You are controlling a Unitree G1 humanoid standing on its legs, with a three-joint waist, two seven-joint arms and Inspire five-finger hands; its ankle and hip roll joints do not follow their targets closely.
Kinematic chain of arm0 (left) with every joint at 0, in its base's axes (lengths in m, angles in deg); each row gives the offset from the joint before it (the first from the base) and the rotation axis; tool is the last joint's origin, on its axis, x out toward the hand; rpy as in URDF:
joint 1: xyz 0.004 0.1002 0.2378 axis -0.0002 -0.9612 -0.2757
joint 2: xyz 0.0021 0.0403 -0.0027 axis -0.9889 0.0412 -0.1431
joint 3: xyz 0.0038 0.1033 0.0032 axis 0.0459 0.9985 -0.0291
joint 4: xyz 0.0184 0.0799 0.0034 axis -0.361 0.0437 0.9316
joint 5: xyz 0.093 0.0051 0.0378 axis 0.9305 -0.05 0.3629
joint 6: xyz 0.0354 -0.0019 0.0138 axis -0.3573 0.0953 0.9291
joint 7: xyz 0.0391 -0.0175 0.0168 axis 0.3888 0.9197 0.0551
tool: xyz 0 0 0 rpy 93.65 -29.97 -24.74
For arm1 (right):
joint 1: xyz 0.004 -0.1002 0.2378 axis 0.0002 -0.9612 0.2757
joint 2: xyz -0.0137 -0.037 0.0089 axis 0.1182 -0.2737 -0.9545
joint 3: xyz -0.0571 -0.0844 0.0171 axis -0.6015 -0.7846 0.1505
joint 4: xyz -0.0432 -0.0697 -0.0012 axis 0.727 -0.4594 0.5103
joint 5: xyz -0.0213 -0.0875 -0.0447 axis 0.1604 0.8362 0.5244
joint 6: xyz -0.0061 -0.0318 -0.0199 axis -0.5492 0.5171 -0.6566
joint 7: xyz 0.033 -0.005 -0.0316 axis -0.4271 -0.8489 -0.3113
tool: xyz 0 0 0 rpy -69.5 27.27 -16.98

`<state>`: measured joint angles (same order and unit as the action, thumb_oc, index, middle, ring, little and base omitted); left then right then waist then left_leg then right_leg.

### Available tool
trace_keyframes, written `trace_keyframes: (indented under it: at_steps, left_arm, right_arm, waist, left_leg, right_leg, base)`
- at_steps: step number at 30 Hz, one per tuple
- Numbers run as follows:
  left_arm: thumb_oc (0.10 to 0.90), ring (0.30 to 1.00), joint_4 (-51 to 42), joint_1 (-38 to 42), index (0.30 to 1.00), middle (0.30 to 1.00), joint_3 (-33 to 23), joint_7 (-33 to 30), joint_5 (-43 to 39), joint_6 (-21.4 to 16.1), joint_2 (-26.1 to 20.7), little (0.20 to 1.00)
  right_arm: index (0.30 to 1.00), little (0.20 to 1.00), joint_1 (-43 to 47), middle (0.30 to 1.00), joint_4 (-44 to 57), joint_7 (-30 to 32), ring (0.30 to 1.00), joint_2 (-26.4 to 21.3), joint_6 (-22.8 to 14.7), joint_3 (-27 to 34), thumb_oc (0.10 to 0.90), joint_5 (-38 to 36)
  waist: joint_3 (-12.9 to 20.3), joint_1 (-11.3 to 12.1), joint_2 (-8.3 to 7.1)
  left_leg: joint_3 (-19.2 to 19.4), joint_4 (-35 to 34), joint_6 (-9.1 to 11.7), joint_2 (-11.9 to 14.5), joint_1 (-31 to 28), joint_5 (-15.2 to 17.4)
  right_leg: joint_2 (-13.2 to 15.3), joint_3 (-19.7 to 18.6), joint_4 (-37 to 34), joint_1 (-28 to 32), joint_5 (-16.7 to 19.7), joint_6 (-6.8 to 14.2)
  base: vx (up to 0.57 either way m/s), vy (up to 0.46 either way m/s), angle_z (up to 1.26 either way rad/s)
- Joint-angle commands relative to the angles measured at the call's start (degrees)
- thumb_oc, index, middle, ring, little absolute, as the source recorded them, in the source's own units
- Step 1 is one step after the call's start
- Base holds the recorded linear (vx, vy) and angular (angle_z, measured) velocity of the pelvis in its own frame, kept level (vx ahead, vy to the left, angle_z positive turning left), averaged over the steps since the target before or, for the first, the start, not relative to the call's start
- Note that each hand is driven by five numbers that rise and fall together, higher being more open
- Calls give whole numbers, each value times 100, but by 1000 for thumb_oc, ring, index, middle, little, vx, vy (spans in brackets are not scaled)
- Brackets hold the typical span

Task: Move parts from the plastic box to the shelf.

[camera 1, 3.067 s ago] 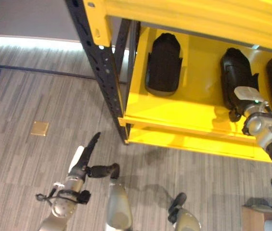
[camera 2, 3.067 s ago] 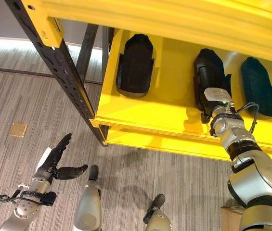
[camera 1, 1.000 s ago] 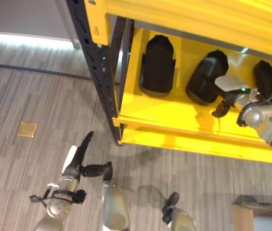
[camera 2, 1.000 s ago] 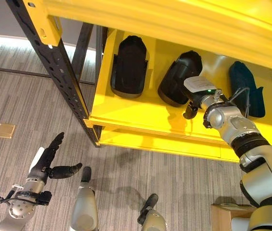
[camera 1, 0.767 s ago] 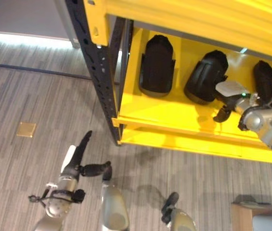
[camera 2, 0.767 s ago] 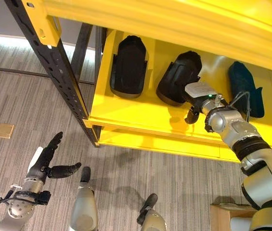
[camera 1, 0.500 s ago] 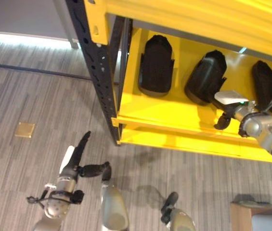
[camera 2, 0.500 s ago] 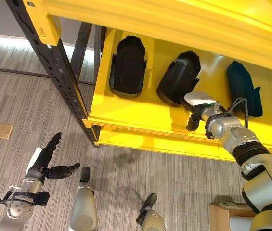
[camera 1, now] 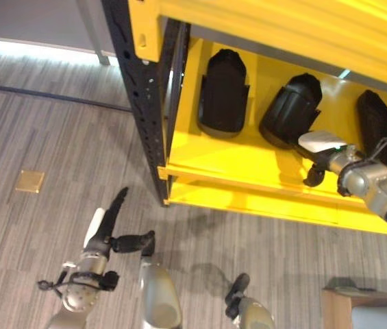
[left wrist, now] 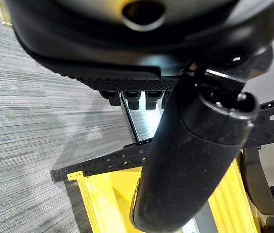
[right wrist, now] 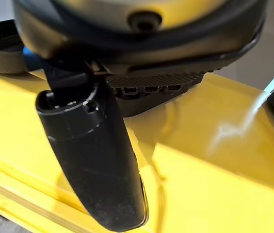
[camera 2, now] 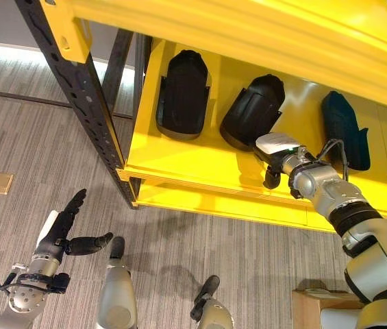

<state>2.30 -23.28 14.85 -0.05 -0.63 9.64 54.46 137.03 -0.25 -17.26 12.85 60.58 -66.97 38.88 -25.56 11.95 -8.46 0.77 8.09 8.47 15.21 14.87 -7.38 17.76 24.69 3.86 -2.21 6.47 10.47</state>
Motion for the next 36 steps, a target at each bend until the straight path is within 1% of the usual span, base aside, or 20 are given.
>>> trace_keyframes:
  at_steps: [1, 12, 20, 29, 36]
  left_arm:
    - [900, 1000, -551, -252, 1000, 1000, -389, -194, 169, -392, -144, 1000]
    - [900, 1000, -540, -210, 1000, 1000, -406, -204, 227, -384, -135, 1000]
    - [900, 1000, -524, -262, 1000, 1000, -450, -223, 203, -386, -111, 1000]
    - [900, 1000, -504, -289, 1000, 1000, -497, -250, 202, -392, -110, 1000]
    - [900, 1000, -502, -301, 1000, 1000, -502, -260, 179, -381, -93, 1000]
  right_arm:
    - [1000, 1000, 398, 1000, 58, 136, 1000, -458, 74, -104, 900, 276]
    - [1000, 1000, 456, 1000, 10, 64, 1000, -711, 85, -331, 900, 723]
    - [1000, 1000, 498, 1000, -392, 226, 1000, -852, 213, -320, 900, 938]
    - [1000, 1000, 577, 1000, -636, 323, 1000, -902, 319, -381, 900, 1177]
    - [1000, 1000, 615, 1000, -709, 399, 1000, -925, 369, -294, 900, 1153]
  waist:
    - [374, 39, -220]
    - [385, -4, -237]
    - [419, -26, -262]
    - [429, -24, -294]
    - [443, -32, -296]
  left_leg:
    - [-109, -426, -193, 55, 178, -471]
    - [-110, -410, -184, 67, 157, -462]
    - [-114, -422, -183, 61, 148, -460]
    - [-125, -434, -184, 56, 143, -460]
    - [-112, -442, -189, 62, 126, -458]
  right_leg:
    - [-4, -132, 544, 194, -324, 11]
    - [-22, -155, 516, 216, -330, 12]
    - [-27, -151, 492, 240, -316, 17]
    - [-48, -139, 463, 271, -311, 22]
    - [-54, -141, 463, 278, -309, 25]
  base:
    - [0, 0, 0]
    - [1, 1, 3]
    - [0, 0, 0]
    - [0, 0, 0]
    - [0, 0, 0]
